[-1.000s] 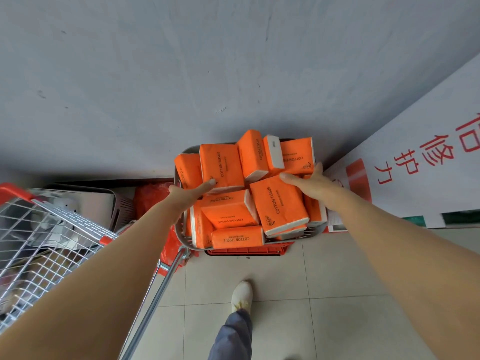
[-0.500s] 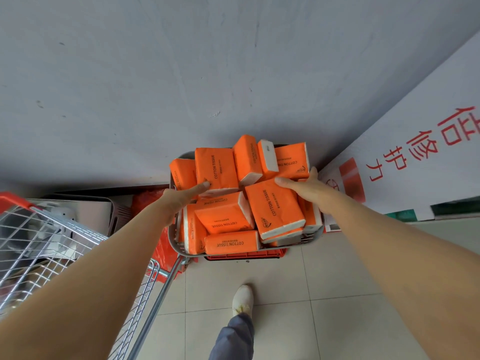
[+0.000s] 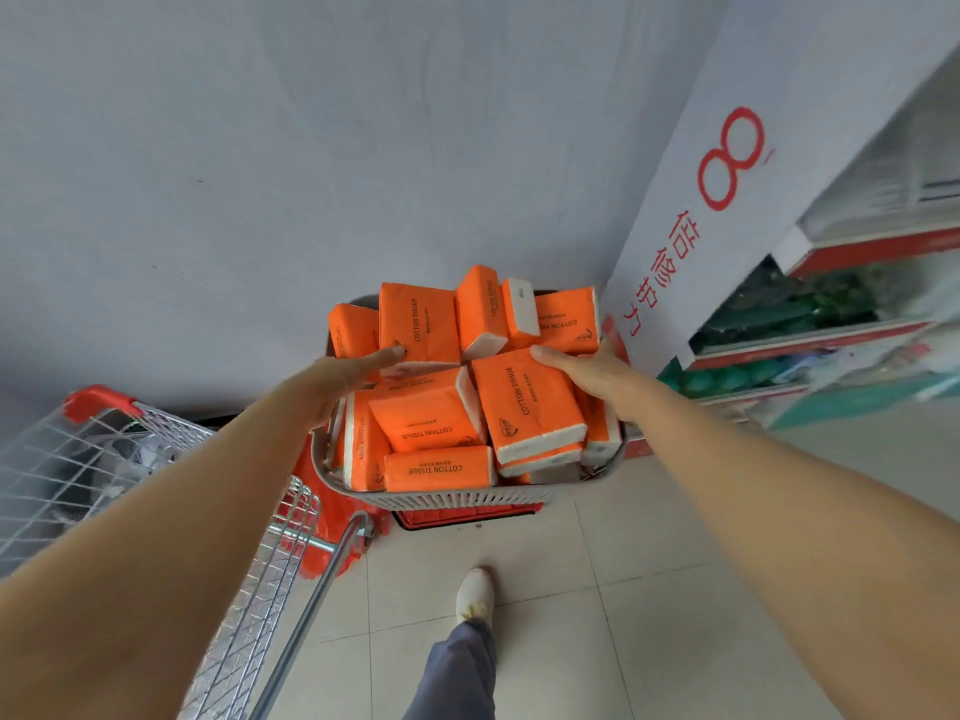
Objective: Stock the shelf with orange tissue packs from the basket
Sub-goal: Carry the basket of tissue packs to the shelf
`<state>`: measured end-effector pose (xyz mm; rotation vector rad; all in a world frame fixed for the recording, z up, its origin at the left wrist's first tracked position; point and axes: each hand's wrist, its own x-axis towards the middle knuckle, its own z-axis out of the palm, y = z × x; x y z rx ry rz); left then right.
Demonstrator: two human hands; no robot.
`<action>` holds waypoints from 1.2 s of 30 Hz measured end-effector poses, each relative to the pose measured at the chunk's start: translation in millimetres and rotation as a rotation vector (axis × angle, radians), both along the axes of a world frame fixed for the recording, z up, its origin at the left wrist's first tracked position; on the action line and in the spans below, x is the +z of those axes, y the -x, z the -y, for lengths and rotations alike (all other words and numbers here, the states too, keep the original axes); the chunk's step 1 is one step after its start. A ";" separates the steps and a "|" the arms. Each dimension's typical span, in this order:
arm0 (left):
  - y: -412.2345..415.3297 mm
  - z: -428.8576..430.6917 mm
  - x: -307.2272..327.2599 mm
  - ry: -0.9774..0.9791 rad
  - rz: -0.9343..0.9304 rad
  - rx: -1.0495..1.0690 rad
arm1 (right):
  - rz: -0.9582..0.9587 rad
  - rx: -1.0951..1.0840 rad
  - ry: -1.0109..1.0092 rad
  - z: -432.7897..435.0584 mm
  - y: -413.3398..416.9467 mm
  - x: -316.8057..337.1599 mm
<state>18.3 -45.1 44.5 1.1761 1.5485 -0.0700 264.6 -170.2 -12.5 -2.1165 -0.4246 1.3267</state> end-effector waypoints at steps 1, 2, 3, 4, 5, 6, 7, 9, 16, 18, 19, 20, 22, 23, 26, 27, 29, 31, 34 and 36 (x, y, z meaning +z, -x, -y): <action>-1.4 14.3 12.3 -0.017 -0.004 -0.020 | 0.014 -0.014 -0.013 17.3 3.4 14.0; -3.1 29.0 23.2 -0.028 -0.003 -0.039 | 0.024 -0.038 -0.031 35.0 6.5 25.5; -5.4 45.0 34.2 -0.037 -0.002 -0.059 | 0.018 -0.070 -0.052 53.3 6.8 32.9; -8.1 61.4 44.5 -0.047 0.000 -0.080 | 0.020 -0.105 -0.079 71.4 5.9 39.0; -11.2 77.7 53.5 -0.059 0.002 -0.095 | 0.023 -0.134 -0.109 90.5 5.5 47.2; -14.1 93.9 61.1 -0.072 0.004 -0.113 | 0.022 -0.157 -0.143 109.8 4.2 53.4; -17.7 111.3 68.9 -0.085 0.007 -0.139 | 0.016 -0.186 -0.175 130.1 2.6 57.8; -26.8 144.7 79.6 -0.101 0.024 -0.188 | 0.034 -0.243 -0.199 173.3 -1.7 67.1; -91.2 266.1 100.7 -0.100 0.078 -0.376 | 0.055 -0.412 -0.256 330.4 -29.0 94.1; -119.5 296.6 103.7 -0.084 0.063 -0.441 | 0.041 -0.512 -0.230 374.6 -43.1 95.8; -135.2 310.9 104.6 -0.073 0.056 -0.478 | 0.041 -0.562 -0.213 397.1 -50.7 96.2; -152.0 325.8 106.1 -0.056 0.059 -0.521 | 0.049 -0.612 -0.217 417.7 -58.9 97.8; -185.9 355.6 108.7 -0.041 0.061 -0.602 | 0.083 -0.692 -0.213 456.2 -77.2 98.1; -204.6 368.8 107.8 -0.041 0.061 -0.646 | 0.088 -0.734 -0.201 475.6 -87.3 97.7; -263.7 405.1 107.9 -0.071 0.094 -0.777 | 0.124 -0.880 -0.189 529.1 -112.9 102.4; -284.8 415.1 104.5 -0.072 0.095 -0.826 | 0.124 -0.926 -0.184 545.7 -123.5 101.4; -326.2 439.0 102.2 -0.058 0.097 -0.915 | 0.123 -1.013 -0.172 574.9 -142.2 106.6; -368.9 462.0 99.8 -0.016 0.160 -0.982 | 0.140 -1.091 -0.188 601.6 -163.7 108.2; -433.3 491.6 96.2 -0.002 0.184 -1.102 | 0.166 -1.192 -0.183 639.8 -197.3 112.4; -475.4 515.0 94.9 0.002 0.212 -1.184 | 0.197 -1.270 -0.185 664.9 -215.6 115.8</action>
